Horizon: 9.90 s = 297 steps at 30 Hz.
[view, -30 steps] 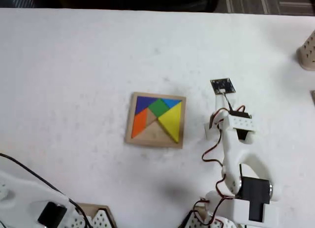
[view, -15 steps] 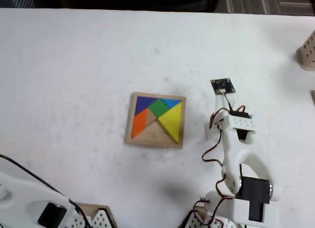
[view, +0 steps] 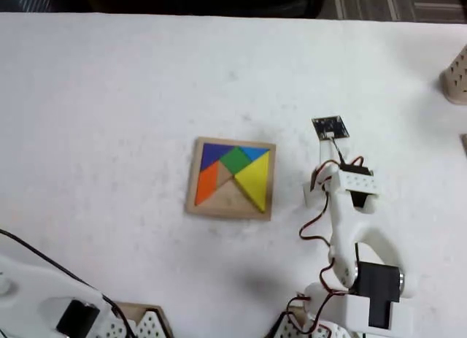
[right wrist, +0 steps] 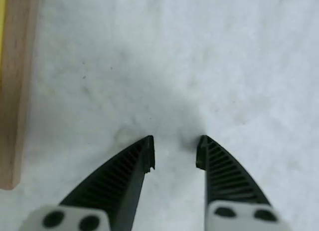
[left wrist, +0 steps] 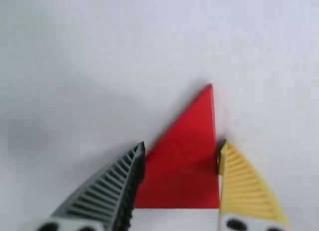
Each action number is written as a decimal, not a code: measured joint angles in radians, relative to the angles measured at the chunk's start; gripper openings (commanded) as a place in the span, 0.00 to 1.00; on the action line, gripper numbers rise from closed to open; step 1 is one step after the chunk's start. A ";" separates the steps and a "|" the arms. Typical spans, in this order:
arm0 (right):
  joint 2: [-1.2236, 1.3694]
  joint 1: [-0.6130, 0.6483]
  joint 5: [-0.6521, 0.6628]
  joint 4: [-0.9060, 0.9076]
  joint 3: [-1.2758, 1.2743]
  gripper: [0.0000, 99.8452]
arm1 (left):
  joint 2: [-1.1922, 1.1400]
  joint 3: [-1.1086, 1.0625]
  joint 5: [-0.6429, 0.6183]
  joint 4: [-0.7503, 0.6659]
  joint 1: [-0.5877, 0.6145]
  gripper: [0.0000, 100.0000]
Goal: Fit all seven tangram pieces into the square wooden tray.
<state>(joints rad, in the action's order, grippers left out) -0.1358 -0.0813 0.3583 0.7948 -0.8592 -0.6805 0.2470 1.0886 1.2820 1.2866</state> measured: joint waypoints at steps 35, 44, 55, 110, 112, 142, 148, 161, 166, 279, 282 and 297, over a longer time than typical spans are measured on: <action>0.000 0.000 0.000 0.000 0.000 0.14 | 0.043 0.420 -0.721 0.489 -0.012 0.02; 0.000 0.002 0.000 0.000 0.000 0.14 | 0.051 0.210 -0.878 0.489 0.051 0.02; 0.000 0.005 0.000 0.000 0.000 0.14 | 0.241 -0.315 -0.819 0.186 0.049 0.02; 0.000 0.008 0.000 0.000 0.000 0.14 | 0.715 -0.810 -0.502 0.138 0.046 0.02; 0.000 0.008 0.000 0.000 0.000 0.14 | 0.717 -0.853 -0.471 0.140 0.046 0.02; 0.000 0.008 0.000 0.000 0.000 0.14 | 0.749 -0.841 -0.609 -0.054 0.046 0.02; 0.000 0.008 0.000 0.000 0.000 0.14 | 0.749 -0.743 -0.611 0.029 0.049 0.02; 0.000 0.008 0.000 0.000 0.000 0.14 | 0.749 -0.927 -0.534 -0.176 0.049 0.02; 0.000 0.008 0.000 0.000 0.000 0.14 | 0.752 -0.999 -0.542 -0.358 0.046 0.03; 0.000 0.008 0.000 0.000 0.000 0.14 | 0.776 -1.105 -0.631 -0.568 -0.011 0.02; 0.000 0.008 0.000 0.000 0.000 0.14 | 0.778 -1.111 -0.631 -0.568 -0.028 0.02; 0.000 0.008 0.000 0.000 0.000 0.14 | 0.778 -1.112 -0.631 -0.540 -0.121 0.02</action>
<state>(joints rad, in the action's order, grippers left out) -0.1358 -0.0736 0.3583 0.7948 -0.8592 0.0974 -0.8654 0.4580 0.7419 1.1653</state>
